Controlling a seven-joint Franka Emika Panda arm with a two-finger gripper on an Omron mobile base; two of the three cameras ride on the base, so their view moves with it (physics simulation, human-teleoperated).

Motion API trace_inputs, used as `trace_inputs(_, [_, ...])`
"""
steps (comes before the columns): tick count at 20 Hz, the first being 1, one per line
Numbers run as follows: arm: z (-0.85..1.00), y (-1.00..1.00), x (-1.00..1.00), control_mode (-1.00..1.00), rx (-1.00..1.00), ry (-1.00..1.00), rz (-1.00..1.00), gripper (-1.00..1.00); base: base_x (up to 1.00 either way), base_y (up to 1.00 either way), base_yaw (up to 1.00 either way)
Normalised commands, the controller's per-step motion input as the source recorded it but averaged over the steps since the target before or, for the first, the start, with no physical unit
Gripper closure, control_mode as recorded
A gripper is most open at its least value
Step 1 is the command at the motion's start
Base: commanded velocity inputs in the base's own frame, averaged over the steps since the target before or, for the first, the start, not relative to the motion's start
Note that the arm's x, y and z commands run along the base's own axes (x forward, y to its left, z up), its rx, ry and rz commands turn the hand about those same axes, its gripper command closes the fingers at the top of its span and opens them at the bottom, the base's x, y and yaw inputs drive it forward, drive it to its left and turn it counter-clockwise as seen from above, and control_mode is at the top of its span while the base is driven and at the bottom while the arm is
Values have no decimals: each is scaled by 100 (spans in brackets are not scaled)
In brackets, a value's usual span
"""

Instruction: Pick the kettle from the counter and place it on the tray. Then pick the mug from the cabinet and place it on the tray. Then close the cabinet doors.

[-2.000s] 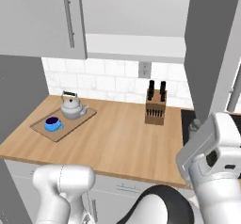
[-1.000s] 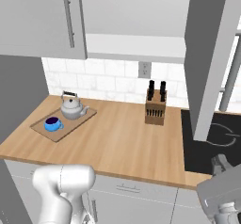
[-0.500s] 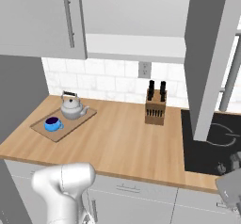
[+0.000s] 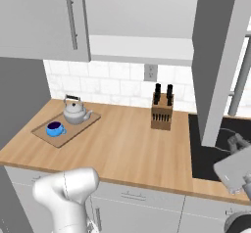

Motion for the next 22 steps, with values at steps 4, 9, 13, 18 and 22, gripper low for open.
trace_inputs(4, [41,71,29,-100,0,0,28,100,0,0,0])
trace_inputs(9, [61,61,10,-100,0,-3,27,100,0,0,0])
trace_inputs(13, [62,86,-2,-100,0,-8,21,100,0,0,0])
trace_inputs(18, [37,100,-16,-100,-6,-4,6,100,0,0,0])
trace_inputs(22, [15,92,2,-100,-2,3,-3,100,0,0,0])
